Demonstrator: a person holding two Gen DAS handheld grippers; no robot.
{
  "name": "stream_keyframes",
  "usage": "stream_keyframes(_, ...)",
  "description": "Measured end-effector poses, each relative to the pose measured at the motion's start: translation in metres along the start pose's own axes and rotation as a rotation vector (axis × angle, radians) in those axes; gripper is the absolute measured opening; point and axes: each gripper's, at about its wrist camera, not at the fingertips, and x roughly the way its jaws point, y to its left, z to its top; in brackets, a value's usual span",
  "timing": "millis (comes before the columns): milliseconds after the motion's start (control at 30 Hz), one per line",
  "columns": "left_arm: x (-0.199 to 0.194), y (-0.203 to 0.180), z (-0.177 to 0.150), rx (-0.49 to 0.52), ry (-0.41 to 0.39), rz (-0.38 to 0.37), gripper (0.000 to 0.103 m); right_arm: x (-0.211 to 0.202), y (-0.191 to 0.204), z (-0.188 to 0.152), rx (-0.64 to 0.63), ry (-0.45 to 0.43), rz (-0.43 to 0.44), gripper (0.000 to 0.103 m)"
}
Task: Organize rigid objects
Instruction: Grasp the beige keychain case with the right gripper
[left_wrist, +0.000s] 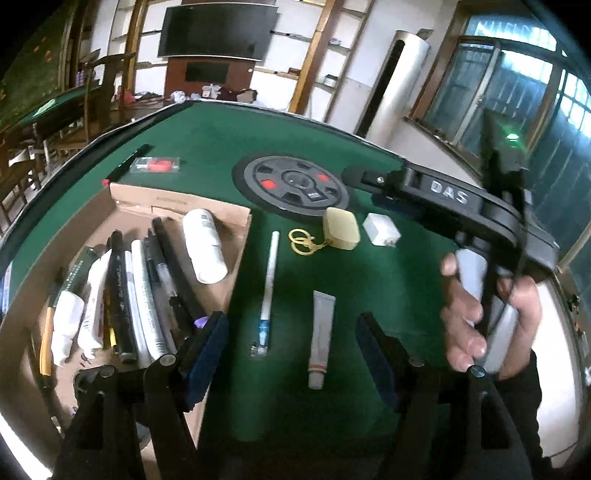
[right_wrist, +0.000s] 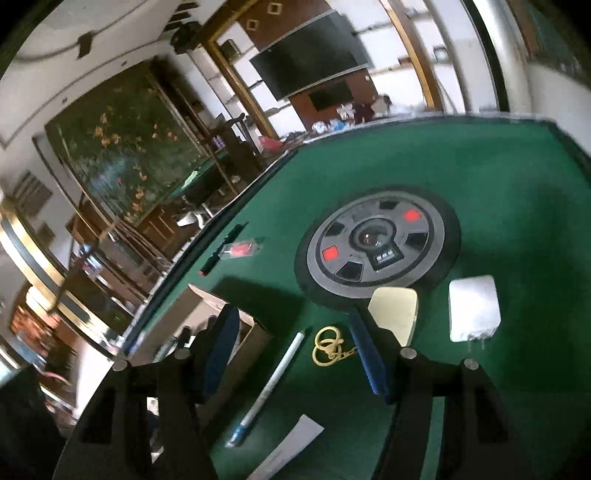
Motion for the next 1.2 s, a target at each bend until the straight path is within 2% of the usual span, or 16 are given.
stream_keyframes(100, -0.005, 0.006, 0.001, 0.018, -0.05, 0.084, 0.075, 0.0, 0.017, -0.006, -0.071, -0.014, -0.008, 0.062)
stream_keyframes(200, -0.012, 0.018, 0.0, 0.035, -0.092, 0.154, 0.082, 0.005, 0.035, -0.014, -0.155, -0.011, -0.029, 0.064)
stream_keyframes(333, -0.028, 0.046, -0.005, -0.028, -0.139, 0.218, 0.094, 0.011, 0.051, -0.024, -0.212, 0.0, -0.017, 0.067)
stream_keyframes(433, -0.037, 0.063, -0.01, -0.064, -0.174, 0.267, 0.095, 0.014, 0.058, -0.028, -0.23, 0.006, -0.008, 0.069)
stream_keyframes(500, -0.039, 0.068, -0.01, -0.081, -0.169, 0.255, 0.095, 0.017, 0.06, -0.03, -0.234, 0.022, -0.01, 0.07)
stream_keyframes(600, -0.041, 0.06, -0.008, -0.057, -0.166, 0.19, 0.095, 0.017, 0.053, -0.025, -0.195, 0.038, 0.011, 0.07)
stream_keyframes(733, -0.038, 0.032, -0.005, 0.045, -0.129, 0.155, 0.095, 0.01, 0.021, -0.001, -0.034, 0.077, 0.052, 0.072)
stream_keyframes(767, -0.035, 0.027, -0.004, 0.061, -0.119, 0.153, 0.095, 0.011, 0.015, 0.003, -0.009, 0.092, 0.039, 0.072)
stream_keyframes(833, -0.028, 0.018, -0.002, 0.078, -0.097, 0.134, 0.095, 0.018, -0.004, 0.016, 0.058, 0.119, -0.057, 0.072)
stream_keyframes(867, -0.023, 0.014, -0.001, 0.076, -0.084, 0.113, 0.095, 0.022, -0.012, 0.02, 0.07, 0.126, -0.078, 0.072)
stream_keyframes(967, -0.008, 0.005, -0.001, 0.077, -0.04, 0.078, 0.095, 0.035, -0.037, 0.021, 0.143, 0.143, -0.167, 0.072)
stream_keyframes(1033, -0.001, 0.001, -0.001, 0.084, -0.017, 0.074, 0.095, 0.043, -0.048, 0.013, 0.173, 0.144, -0.17, 0.072)
stream_keyframes(1100, 0.006, -0.001, -0.001, 0.089, 0.007, 0.065, 0.095, 0.054, -0.053, 0.007, 0.197, 0.184, -0.168, 0.072)
stream_keyframes(1200, 0.014, -0.003, 0.001, 0.084, 0.021, 0.053, 0.095, 0.065, -0.051, 0.002, 0.17, 0.199, -0.202, 0.072)
